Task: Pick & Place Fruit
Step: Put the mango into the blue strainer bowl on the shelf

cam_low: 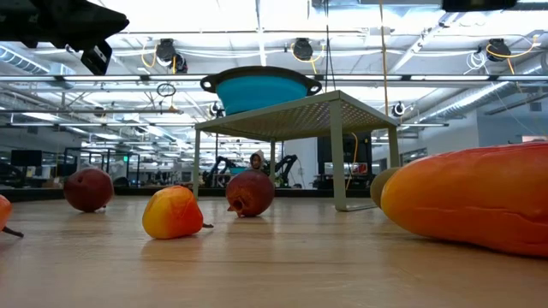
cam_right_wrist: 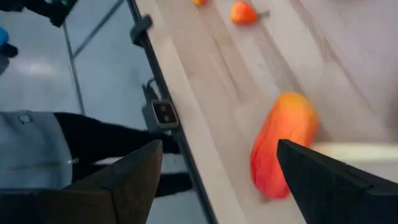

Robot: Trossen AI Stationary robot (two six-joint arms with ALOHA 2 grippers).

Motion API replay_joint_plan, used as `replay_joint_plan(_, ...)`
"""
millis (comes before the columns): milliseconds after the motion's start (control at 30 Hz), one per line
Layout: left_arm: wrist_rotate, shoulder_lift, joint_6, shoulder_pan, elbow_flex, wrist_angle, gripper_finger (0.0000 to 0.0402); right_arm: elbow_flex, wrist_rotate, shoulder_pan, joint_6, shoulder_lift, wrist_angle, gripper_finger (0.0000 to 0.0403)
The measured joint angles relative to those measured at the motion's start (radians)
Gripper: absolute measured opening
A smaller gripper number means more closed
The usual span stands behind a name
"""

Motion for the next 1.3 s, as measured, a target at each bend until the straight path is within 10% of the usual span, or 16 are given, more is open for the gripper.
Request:
replay_joint_plan(433,0.0,0.0,-0.001,0.0,0.0,-0.003,0.0026,0.001,-0.357,-0.005,0.092,0.192,-0.05,0.0309)
replay_joint_plan(1300,0.0,0.0,-0.006,0.0,0.0,-0.004,0.0026,0.0,-0.243,-0.005,-0.079,0.183,-0.096,0.0309)
